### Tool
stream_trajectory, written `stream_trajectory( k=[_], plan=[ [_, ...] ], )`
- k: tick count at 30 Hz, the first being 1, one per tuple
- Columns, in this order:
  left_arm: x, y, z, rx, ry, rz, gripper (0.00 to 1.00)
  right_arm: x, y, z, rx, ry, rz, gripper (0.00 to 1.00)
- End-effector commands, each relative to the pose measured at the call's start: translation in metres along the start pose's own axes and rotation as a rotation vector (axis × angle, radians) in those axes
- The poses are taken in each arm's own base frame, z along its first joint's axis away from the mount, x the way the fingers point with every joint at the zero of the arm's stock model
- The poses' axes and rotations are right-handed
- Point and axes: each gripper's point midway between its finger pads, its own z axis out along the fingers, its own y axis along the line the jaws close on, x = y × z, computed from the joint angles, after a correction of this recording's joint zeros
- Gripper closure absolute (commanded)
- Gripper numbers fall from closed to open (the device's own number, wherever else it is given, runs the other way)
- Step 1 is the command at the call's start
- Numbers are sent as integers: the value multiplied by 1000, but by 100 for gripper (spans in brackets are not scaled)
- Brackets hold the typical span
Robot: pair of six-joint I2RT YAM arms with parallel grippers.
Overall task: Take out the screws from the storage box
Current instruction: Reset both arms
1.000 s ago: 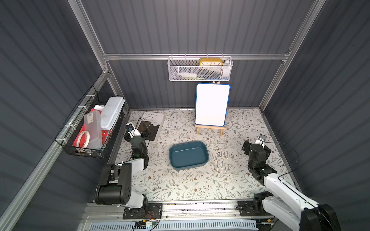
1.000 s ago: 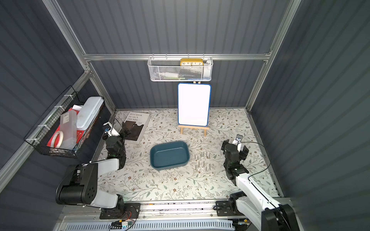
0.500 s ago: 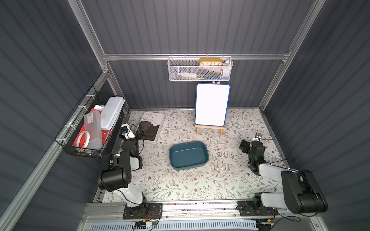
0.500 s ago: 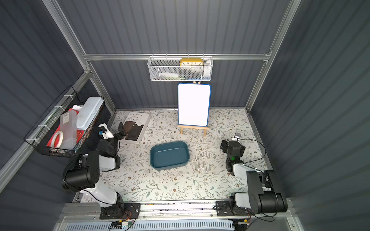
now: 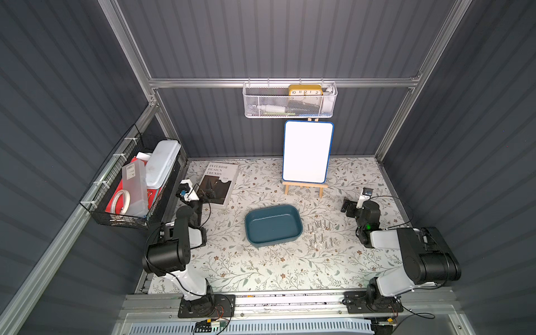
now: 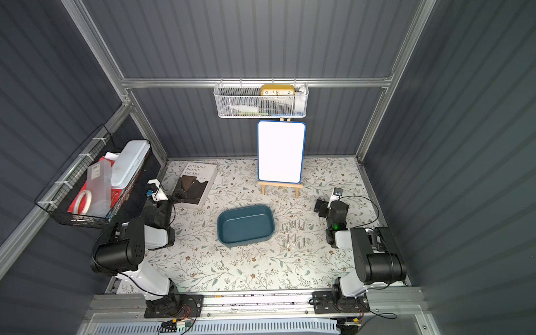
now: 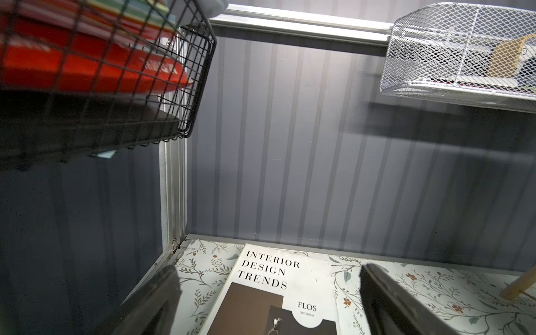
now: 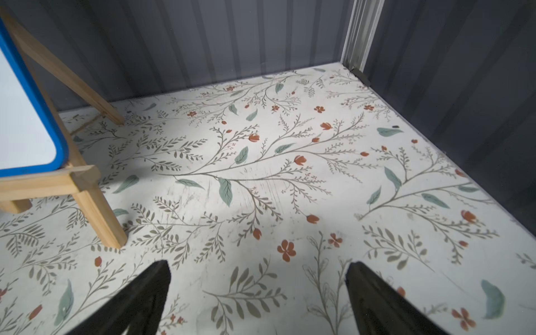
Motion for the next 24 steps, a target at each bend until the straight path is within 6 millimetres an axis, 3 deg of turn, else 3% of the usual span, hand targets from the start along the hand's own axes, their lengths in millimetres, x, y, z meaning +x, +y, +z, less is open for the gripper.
stream_trajectory(
  k=[1, 24],
  plan=[
    [-12, -2, 4, -1, -36, 29, 1, -4, 2, 0, -19, -31, -12, 1],
    [-12, -3, 4, 0, -40, 28, 1, -4, 2, 0, -17, -21, -11, 1]
  ],
)
